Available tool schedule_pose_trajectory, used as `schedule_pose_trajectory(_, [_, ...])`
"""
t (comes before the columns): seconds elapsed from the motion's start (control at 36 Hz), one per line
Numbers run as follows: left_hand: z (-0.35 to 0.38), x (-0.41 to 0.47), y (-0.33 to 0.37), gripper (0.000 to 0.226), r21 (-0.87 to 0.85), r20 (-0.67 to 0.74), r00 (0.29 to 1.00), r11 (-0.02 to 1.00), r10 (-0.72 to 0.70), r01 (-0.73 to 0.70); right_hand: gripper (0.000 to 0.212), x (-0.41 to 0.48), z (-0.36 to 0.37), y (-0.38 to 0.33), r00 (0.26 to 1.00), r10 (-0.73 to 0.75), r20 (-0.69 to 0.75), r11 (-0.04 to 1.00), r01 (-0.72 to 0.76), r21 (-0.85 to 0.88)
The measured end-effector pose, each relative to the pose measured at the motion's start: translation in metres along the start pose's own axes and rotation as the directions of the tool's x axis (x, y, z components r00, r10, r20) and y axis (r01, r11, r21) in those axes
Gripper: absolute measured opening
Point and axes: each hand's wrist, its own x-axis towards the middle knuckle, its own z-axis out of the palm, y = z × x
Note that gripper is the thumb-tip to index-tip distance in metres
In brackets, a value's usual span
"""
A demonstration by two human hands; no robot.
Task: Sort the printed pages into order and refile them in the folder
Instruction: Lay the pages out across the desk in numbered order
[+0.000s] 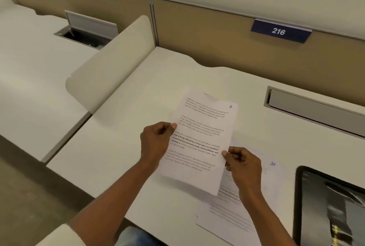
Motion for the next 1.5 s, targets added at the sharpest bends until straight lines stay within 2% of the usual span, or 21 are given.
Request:
schedule_pose_trajectory(0.19, [-0.035,0.075,-0.001,0.017,0.131,-0.052,0.998,0.991,0.045,-0.038,0.010,0.033,0.062,-0.022,1.000,-0.005,0.008,1.000,0.005,0.019])
schedule_pose_trajectory(0.31, [-0.056,0.138,-0.002,0.014,0.206,-0.013,0.998,0.977,0.059,-0.055,0.009,0.055,0.111,-0.036,1.000,-0.005,0.007,1.000,0.005,-0.004])
schedule_pose_trajectory(0.5, [-0.083,0.256,-0.001,0.012,0.394,0.076,0.994,0.913,0.080,-0.103,0.009,0.103,0.201,-0.056,0.998,0.026,-0.059,0.999,-0.028,-0.027])
schedule_pose_trajectory(0.67, [-0.082,0.337,0.007,0.010,0.473,0.031,0.997,0.878,0.065,-0.072,0.011,0.158,0.262,-0.068,0.990,0.007,-0.143,0.996,-0.020,-0.090])
schedule_pose_trajectory(0.89, [-0.071,0.419,0.017,0.017,0.627,-0.027,0.998,0.779,0.060,-0.030,0.015,0.237,0.314,-0.074,0.982,-0.025,-0.190,0.987,-0.006,-0.160])
schedule_pose_trajectory(1.08, [-0.060,0.470,0.021,0.019,0.769,-0.025,0.995,0.638,0.098,-0.043,0.016,0.287,0.351,-0.085,0.978,-0.088,-0.190,0.958,0.031,-0.285])
schedule_pose_trajectory(1.25, [-0.042,0.487,0.021,0.010,0.868,0.030,0.987,0.487,0.155,-0.102,0.025,0.311,0.370,-0.086,0.977,-0.118,-0.176,0.926,0.044,-0.374])
schedule_pose_trajectory(1.36, [-0.035,0.496,0.022,0.006,0.897,0.069,0.985,0.422,0.156,-0.130,0.031,0.320,0.377,-0.082,0.974,-0.149,-0.172,0.898,0.061,-0.435])
schedule_pose_trajectory(1.42, [-0.033,0.500,0.022,0.011,0.909,0.079,0.985,0.395,0.152,-0.133,0.034,0.322,0.378,-0.080,0.971,-0.172,-0.165,0.887,0.079,-0.456])
schedule_pose_trajectory(1.5, [-0.029,0.502,0.021,0.033,0.921,0.085,0.981,0.362,0.176,-0.145,0.037,0.327,0.380,-0.078,0.968,-0.202,-0.149,0.872,0.108,-0.477])
